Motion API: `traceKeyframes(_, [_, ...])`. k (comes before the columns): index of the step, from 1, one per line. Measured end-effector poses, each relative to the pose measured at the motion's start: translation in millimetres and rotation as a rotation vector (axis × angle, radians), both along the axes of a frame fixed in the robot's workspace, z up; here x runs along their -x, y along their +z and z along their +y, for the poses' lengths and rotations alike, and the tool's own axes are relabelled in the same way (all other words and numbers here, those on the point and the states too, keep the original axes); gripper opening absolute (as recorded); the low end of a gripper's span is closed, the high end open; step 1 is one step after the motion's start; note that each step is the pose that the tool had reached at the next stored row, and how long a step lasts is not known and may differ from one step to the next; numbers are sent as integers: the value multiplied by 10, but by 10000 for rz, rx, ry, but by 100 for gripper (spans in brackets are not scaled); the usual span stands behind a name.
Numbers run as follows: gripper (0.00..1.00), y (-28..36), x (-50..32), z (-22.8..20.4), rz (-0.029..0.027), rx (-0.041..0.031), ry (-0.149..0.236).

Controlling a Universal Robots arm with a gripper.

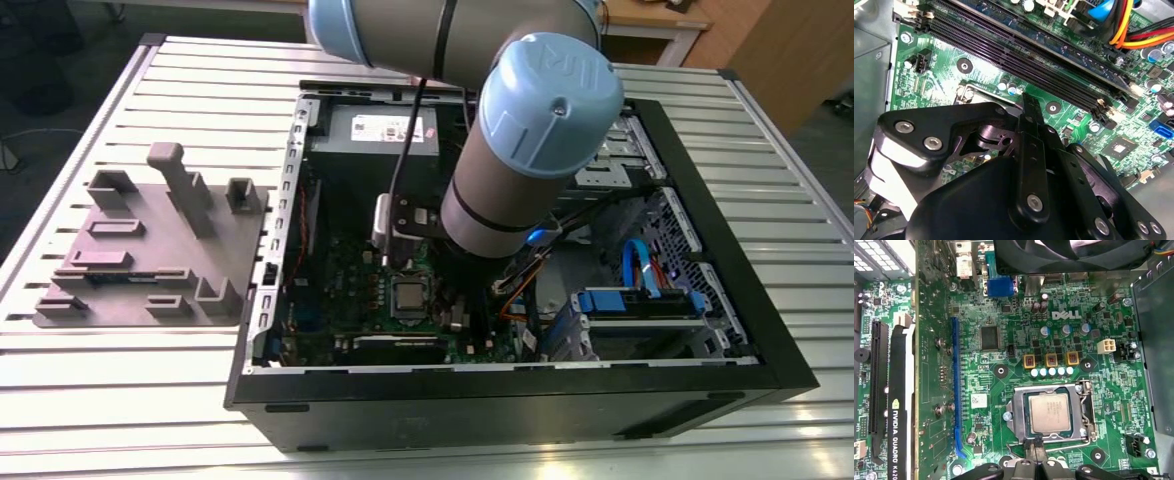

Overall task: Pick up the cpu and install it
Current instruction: 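Install the first cpu locking lever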

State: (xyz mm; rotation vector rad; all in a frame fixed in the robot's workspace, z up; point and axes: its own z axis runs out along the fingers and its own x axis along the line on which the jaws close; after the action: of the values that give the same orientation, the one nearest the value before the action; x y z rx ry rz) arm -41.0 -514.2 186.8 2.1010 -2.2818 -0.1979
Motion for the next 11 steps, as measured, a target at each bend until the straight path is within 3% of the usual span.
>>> traceKeyframes(11, [10,-10,-17,1,-4,-29,1])
